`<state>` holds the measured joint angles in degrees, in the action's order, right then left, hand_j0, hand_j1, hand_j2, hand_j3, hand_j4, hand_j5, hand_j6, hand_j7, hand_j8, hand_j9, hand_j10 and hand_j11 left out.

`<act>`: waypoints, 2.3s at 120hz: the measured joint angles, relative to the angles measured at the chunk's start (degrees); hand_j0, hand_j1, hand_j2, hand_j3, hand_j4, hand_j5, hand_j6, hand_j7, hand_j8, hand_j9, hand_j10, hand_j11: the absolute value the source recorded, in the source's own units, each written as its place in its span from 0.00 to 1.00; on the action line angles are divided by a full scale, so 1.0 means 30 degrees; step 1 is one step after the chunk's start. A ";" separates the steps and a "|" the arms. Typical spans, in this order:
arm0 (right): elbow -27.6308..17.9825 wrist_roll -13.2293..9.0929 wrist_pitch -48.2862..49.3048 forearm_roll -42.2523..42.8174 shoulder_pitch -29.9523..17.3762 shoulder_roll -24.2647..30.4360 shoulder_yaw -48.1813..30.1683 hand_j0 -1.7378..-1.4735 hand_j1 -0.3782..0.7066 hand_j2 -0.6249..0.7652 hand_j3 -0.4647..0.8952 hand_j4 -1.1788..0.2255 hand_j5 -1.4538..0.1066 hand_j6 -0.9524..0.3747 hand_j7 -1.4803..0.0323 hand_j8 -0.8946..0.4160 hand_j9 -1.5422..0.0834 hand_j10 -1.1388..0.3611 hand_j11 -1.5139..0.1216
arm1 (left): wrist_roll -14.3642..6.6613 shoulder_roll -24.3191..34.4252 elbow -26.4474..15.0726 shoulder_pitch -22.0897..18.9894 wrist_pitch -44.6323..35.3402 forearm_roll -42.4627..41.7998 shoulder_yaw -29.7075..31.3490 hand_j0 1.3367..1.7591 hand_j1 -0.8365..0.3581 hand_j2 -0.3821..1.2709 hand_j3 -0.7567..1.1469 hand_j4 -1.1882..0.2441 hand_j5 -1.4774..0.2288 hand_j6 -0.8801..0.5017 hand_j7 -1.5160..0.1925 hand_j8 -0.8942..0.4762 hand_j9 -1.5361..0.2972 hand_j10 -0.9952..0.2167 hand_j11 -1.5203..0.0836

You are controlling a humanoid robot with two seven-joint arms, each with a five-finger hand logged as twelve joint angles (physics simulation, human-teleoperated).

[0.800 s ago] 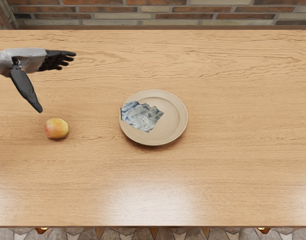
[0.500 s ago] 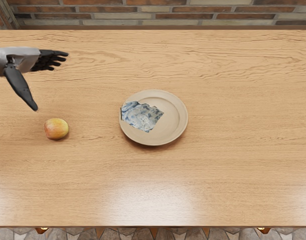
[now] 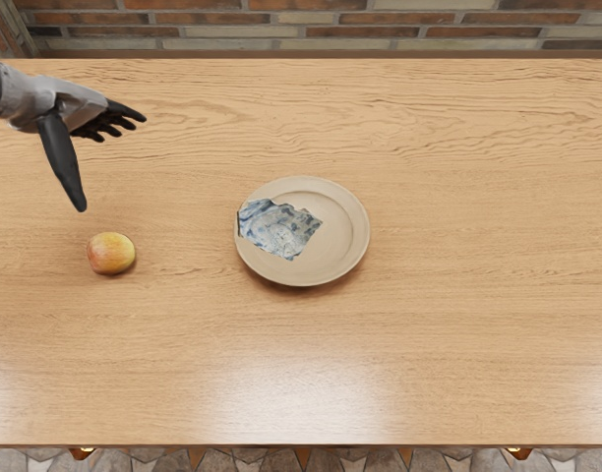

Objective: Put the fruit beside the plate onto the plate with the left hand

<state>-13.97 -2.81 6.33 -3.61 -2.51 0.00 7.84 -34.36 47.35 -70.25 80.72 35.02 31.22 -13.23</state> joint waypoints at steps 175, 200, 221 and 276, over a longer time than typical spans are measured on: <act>-0.0002 0.0000 -0.0008 0.0003 -0.0042 0.0000 -0.0006 0.30 0.04 0.45 0.34 0.83 0.92 0.71 0.97 0.67 0.94 0.75 0.92 | -0.0214 -0.0856 -0.5617 -0.5298 -0.3801 1.1396 0.0505 0.76 0.92 0.24 0.40 0.77 0.81 0.58 0.83 0.59 0.78 0.75 0.88; -0.0003 0.0000 -0.0007 0.0003 -0.0042 0.0000 -0.0006 0.30 0.04 0.45 0.34 0.83 0.92 0.71 0.97 0.67 0.94 0.75 0.92 | -0.0214 -0.1203 -0.5612 -0.5725 -0.4482 1.2086 0.0538 0.76 0.88 0.25 0.40 0.74 0.78 0.55 0.80 0.56 0.75 0.72 0.85; -0.0001 0.0000 -0.0013 0.0003 -0.0042 0.0000 -0.0006 0.30 0.04 0.45 0.34 0.83 0.92 0.71 0.97 0.67 0.94 0.75 0.92 | -0.0214 -0.1252 -0.5592 -0.5980 -0.4792 1.2628 0.0589 0.76 0.84 0.25 0.40 0.72 0.75 0.52 0.77 0.54 0.73 0.69 0.83; 0.0000 0.0000 -0.0004 0.0002 -0.0042 0.0000 -0.0006 0.30 0.04 0.45 0.34 0.83 0.92 0.71 0.97 0.67 0.94 0.75 0.92 | -0.0214 -0.1281 -0.5606 -0.7146 -0.6459 1.4167 0.0647 0.76 0.76 0.26 0.40 0.67 0.69 0.47 0.71 0.48 0.68 0.63 0.76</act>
<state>-13.96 -2.81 6.32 -3.61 -2.64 0.00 7.82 -35.00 43.51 -87.07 59.28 15.64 73.72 -11.29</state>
